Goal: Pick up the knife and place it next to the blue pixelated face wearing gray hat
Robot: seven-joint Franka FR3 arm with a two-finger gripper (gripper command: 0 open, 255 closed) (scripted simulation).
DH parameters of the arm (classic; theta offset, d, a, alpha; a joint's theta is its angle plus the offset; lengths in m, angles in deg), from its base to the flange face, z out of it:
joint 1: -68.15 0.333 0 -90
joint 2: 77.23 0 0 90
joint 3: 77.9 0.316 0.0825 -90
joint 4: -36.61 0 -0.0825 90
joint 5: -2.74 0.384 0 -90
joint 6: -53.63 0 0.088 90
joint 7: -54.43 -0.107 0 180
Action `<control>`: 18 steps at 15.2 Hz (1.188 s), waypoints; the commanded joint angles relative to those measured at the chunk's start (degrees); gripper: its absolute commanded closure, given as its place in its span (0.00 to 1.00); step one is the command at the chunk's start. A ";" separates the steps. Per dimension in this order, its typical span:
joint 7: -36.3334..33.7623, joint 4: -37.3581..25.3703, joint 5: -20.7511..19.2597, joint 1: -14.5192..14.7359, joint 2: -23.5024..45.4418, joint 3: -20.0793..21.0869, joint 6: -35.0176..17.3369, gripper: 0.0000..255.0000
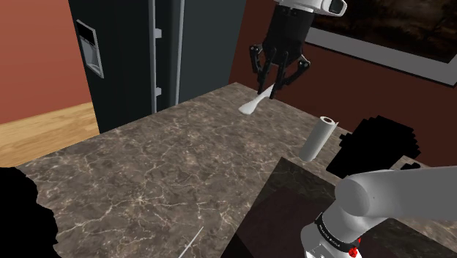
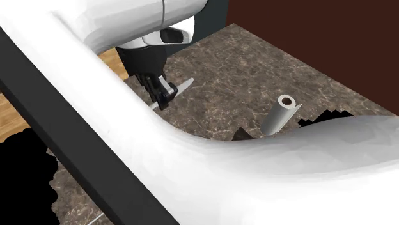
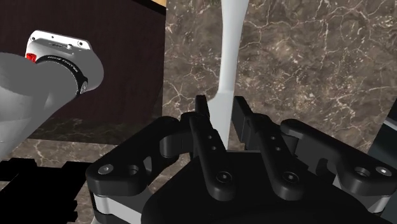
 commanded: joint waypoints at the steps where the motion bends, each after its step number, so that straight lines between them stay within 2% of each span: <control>1: -0.42 -2.38 -0.36 -0.31 0.94 -0.04 1.49 1.00; 4: -0.84 -4.77 -0.71 -0.64 1.95 -0.02 2.90 1.00; 10: 6.88 4.15 -2.24 2.91 -7.95 -10.19 6.39 1.00; 18: 15.95 12.19 -8.53 5.92 -18.26 -21.73 11.42 1.00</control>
